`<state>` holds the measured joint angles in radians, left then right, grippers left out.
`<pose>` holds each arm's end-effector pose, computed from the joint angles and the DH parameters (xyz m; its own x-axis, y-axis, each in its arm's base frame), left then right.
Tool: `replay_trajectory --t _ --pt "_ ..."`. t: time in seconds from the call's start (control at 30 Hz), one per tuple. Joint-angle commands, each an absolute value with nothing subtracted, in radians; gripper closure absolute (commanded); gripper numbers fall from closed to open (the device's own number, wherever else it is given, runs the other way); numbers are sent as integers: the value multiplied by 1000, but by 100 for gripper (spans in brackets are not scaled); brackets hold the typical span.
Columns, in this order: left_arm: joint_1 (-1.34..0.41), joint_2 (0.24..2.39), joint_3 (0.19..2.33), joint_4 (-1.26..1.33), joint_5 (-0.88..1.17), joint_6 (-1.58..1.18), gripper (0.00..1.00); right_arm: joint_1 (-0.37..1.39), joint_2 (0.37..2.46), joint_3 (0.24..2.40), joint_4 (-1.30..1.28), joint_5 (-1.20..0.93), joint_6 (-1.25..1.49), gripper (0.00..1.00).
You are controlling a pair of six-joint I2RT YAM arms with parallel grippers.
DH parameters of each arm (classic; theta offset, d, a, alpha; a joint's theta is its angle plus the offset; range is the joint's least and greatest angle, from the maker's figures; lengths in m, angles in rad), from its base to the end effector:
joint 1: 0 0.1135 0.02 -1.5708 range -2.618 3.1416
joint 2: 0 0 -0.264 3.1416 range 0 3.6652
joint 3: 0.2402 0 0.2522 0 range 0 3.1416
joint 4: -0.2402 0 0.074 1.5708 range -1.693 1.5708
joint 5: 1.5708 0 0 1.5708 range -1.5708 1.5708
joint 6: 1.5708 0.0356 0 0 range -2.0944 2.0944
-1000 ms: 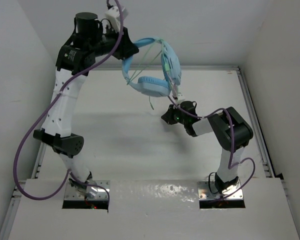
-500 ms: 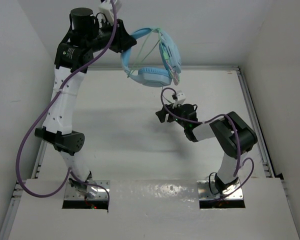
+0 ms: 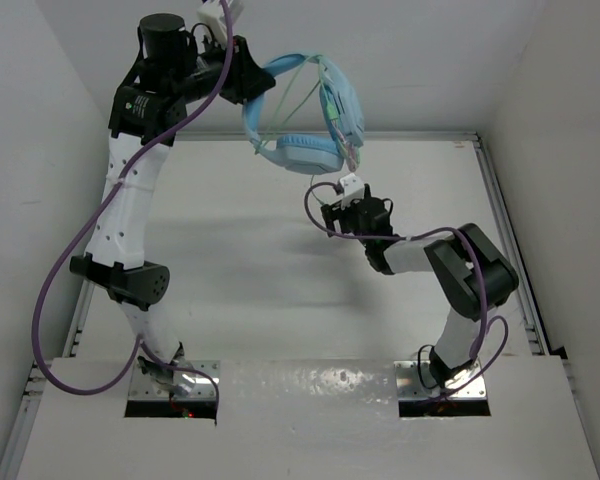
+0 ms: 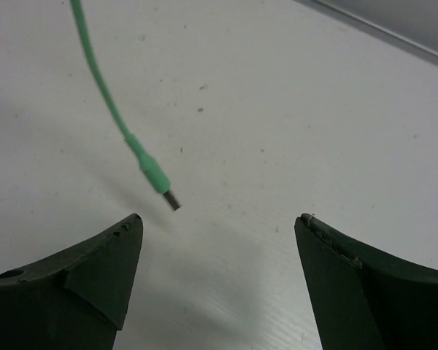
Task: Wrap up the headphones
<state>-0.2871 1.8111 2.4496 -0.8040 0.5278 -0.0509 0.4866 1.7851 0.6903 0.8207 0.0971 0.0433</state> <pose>0.3278 -0.1155 0.5468 -0.1945 0.0116 -0.9808 0.7121 0.6894 -0.1330 0.3084 0.1592 0.1516 -0.2556 -0.0865 -0.9629 -0.3722 0.9280 0.0155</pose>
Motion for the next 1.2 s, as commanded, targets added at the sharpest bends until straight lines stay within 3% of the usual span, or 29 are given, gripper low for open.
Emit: replay_trajectory --t 0.0,0.23,0.43,0.57,0.67,0.7,0.87,1.17 --pt "-293 1796 2500 -707 561 -106 100 485 1807 781 834 71 -69 16" --pt "-293 1793 2500 -712 563 -100 100 486 1850 888 715 -202 -121 17" --pt "-293 1790 2503 -715 560 -100 100 486 1888 908 742 -245 -80 22" --pt "-293 1792 2502 -713 560 -107 100 486 1917 933 781 -216 -32 47" --pt "-293 1790 2497 -709 557 -126 100 486 1936 946 791 -216 -14 82" --pt "-293 1787 2496 -709 552 -138 100 488 1936 937 826 -215 -11 100" --pt "-290 1801 2497 -707 458 -189 100 528 1902 845 908 -231 43 100" --pt "-232 1870 2519 -672 232 -337 100 790 1838 767 855 -402 103 100"
